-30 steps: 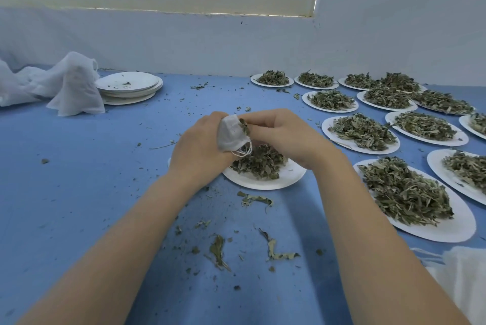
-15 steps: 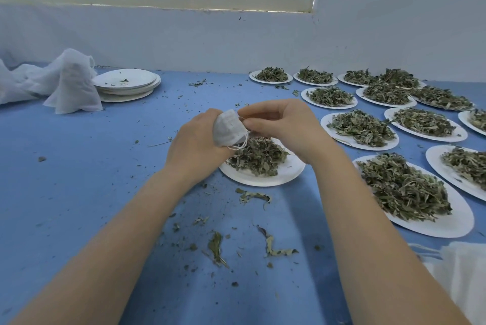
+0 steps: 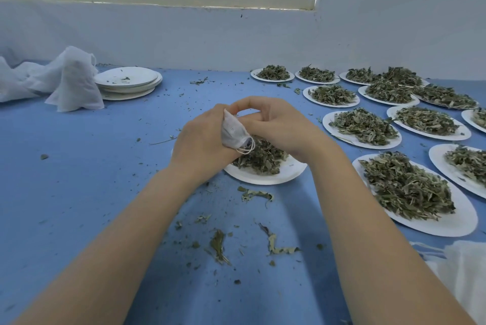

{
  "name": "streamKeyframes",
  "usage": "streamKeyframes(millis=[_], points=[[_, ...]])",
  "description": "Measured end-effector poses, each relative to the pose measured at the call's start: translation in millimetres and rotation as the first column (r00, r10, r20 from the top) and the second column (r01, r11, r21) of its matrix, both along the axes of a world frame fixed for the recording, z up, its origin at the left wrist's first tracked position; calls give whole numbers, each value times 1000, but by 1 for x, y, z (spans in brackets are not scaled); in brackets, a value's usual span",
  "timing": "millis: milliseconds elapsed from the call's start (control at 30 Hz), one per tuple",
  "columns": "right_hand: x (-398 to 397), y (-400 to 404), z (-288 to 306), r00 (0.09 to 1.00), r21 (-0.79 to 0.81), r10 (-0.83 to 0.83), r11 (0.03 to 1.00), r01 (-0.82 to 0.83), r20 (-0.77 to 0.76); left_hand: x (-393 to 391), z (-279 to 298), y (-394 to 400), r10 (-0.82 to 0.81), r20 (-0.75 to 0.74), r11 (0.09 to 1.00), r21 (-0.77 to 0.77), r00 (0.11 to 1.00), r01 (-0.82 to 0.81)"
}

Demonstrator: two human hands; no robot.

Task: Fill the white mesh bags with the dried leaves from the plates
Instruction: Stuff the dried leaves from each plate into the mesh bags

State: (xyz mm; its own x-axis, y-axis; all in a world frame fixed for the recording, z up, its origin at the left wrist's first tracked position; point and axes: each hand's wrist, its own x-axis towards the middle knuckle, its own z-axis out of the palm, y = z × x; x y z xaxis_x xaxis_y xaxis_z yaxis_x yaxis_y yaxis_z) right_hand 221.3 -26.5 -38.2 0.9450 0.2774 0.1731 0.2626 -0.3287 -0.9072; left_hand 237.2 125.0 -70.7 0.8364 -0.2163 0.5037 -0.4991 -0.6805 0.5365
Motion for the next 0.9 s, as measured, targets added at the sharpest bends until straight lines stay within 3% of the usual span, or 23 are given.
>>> streamKeyframes(millis=[67,133,233,367,433,633,900], points=[[-1,-4,5,997,0,68,998,-68,-40,1,1,1,-1,17,999,41,1000,0],[-2,-8,11,999,-39,33,999,-34,-21,2,3,5,10,27,992,123,1000,-13],[-6,-7,14,993,-262,-101,958,115,65,5,8,11,31,2,961,275,1000,-30],[-8,2,22,993,-648,-119,756,93,4,5,18,22,21,-49,963,270,999,-7],[-9,6,27,995,-764,-104,643,60,-9,4,22,25,-14,-85,961,275,996,37],[-27,4,41,997,-854,5,517,59,72,-6,24,26,-59,-116,957,277,992,89],[-58,-1,10,975,-930,221,363,-66,17,-22,16,42,-4,-77,976,218,997,21]])
